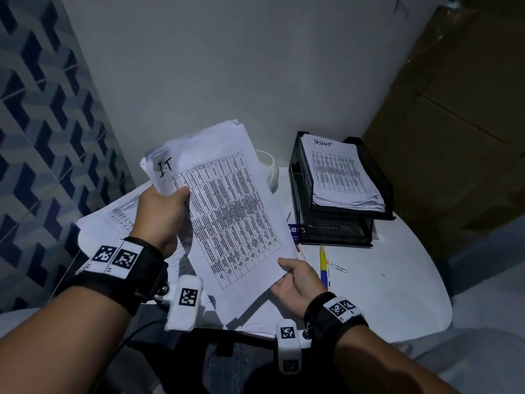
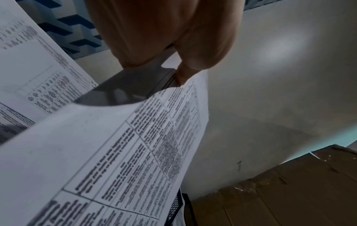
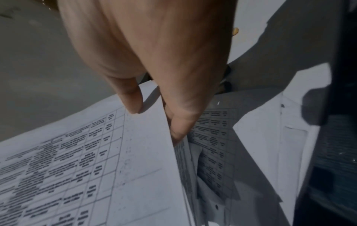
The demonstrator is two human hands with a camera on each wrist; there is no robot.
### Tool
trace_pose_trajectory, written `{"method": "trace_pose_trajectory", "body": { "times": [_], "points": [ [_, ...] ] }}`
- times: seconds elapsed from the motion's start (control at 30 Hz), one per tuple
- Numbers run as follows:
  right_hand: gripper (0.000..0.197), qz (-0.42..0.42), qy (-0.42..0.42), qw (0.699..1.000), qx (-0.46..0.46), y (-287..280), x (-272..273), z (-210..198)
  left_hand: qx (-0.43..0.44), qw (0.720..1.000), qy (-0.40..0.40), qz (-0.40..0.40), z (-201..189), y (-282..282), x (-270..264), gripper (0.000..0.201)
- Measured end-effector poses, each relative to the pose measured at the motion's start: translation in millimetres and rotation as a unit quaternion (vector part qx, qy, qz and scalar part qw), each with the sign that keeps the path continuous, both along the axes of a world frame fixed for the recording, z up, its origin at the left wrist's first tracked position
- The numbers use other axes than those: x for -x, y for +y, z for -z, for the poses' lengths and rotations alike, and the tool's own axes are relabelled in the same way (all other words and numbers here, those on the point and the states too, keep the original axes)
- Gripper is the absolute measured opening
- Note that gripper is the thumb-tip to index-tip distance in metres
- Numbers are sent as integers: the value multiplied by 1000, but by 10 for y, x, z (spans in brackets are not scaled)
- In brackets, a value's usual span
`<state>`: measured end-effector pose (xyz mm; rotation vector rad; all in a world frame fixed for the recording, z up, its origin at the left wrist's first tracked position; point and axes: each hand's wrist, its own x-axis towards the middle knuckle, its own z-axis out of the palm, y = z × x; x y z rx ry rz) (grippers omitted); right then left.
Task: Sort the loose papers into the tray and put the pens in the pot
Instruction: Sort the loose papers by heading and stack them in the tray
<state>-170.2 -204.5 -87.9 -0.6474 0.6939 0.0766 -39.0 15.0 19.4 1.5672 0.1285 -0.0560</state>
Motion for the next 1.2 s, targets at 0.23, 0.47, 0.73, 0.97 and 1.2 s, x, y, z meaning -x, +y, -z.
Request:
{"method": "trace_pose_trajectory", "body": {
  "times": [0.23, 0.47, 0.73, 0.97, 1.2],
  "points": [
    [34, 36, 105, 992, 59, -368, -57, 214, -90, 981, 38, 168, -65, -52, 123, 7],
    [16, 194, 197, 949, 154, -1002, 20, 328, -195, 954, 8, 227, -18, -48, 124, 7],
    [30, 252, 232, 910, 235, -1531, -148, 354, -247, 933, -8, 261, 27, -41, 77, 10],
    [19, 154, 309, 865, 364, -1803, -423, 164, -275, 924, -8, 267, 71, -44, 14, 10],
    [36, 102, 259, 868, 412, -2088, -861, 409, -299, 915, -1, 271, 143, -44, -69, 8]
  ]
}}
